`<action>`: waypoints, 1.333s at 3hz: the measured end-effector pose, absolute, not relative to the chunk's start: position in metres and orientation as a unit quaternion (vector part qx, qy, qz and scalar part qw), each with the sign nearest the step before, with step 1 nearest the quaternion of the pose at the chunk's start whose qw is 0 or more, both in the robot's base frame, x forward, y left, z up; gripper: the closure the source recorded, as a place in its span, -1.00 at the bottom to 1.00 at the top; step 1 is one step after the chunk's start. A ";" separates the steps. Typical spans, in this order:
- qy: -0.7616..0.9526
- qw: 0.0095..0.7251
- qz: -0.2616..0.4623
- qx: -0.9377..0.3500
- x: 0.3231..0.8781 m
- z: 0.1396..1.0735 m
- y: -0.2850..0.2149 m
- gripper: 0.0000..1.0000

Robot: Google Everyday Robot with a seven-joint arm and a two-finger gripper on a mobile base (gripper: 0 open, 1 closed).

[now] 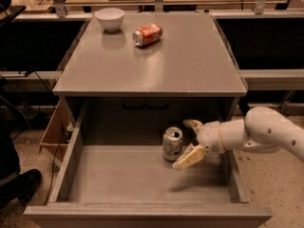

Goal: Pick 7up can from top drawer and place on counter

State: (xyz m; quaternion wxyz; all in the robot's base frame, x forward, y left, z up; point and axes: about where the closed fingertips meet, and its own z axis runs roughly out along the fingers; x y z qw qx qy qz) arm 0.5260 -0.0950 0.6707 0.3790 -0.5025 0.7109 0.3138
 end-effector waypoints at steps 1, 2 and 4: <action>0.706 0.388 0.337 -0.487 0.534 0.666 -0.068 -0.55; 0.703 0.395 0.348 -0.478 0.538 0.666 -0.056 -0.08; 0.725 0.391 0.326 -0.464 0.557 0.725 -0.088 0.97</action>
Offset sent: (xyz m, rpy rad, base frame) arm 0.0181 0.0495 -0.0038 0.1244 0.0258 -0.0273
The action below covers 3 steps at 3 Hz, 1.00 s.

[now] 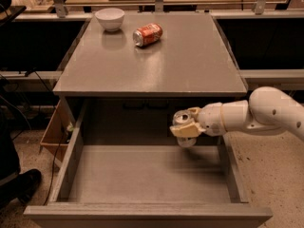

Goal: Pick 7up can from top drawer and place on counter

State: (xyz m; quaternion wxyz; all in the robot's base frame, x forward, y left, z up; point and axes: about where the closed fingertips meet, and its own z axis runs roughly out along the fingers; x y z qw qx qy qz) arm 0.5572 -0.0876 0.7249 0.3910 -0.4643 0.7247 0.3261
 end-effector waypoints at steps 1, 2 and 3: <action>0.741 0.367 0.329 -0.457 0.553 0.789 -0.113 1.00; 0.743 0.358 0.349 -0.444 0.536 0.831 -0.124 1.00; 0.730 0.357 0.365 -0.455 0.510 0.868 -0.123 1.00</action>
Offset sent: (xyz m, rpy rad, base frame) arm -0.0411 -0.0557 0.1564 0.0416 0.1467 -0.0165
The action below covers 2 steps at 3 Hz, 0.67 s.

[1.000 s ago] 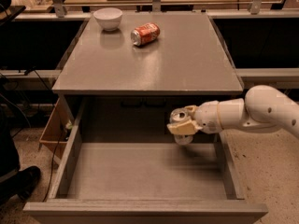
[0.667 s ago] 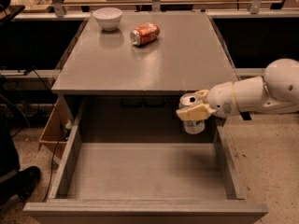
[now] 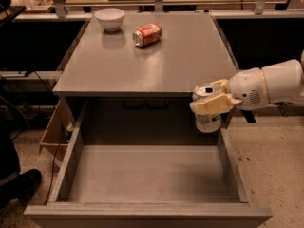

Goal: Pick 7up can from top drawer and place on counter

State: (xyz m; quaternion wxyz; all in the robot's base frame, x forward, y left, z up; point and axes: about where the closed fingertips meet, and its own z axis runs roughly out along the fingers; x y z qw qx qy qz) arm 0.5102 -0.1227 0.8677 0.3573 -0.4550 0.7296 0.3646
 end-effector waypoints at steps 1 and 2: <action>0.724 0.363 0.345 -0.475 0.519 0.894 -0.127 1.00; 0.725 0.366 0.313 -0.492 0.554 0.908 -0.134 1.00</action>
Offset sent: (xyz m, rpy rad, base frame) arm 0.0904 -0.0247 0.0574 -0.1660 -0.1492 0.0056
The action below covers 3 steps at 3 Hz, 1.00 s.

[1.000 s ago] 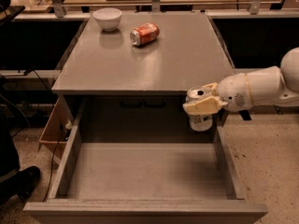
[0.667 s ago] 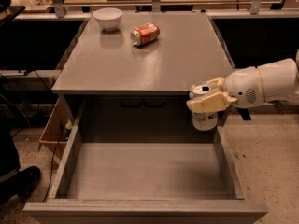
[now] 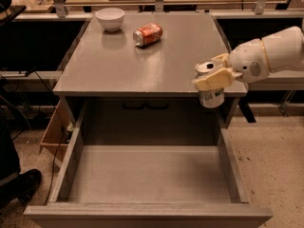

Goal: Pick 7up can from top drawer and place on counter

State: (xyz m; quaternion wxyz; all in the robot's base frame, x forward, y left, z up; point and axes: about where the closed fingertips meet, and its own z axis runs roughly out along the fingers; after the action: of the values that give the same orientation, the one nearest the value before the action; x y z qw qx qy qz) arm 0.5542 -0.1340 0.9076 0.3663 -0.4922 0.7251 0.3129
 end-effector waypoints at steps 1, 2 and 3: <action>0.732 0.369 0.293 -0.492 0.594 0.906 -0.139 1.00; 0.735 0.376 0.291 -0.484 0.628 0.895 -0.141 1.00; 0.735 0.377 0.290 -0.483 0.632 0.898 -0.141 0.71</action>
Offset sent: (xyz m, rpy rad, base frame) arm 0.1144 -0.0142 -0.0234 -0.0151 -0.0341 -0.0818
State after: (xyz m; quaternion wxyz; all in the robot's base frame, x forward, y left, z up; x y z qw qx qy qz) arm 0.6319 -0.1410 0.8978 0.3767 -0.4827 0.7355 0.2903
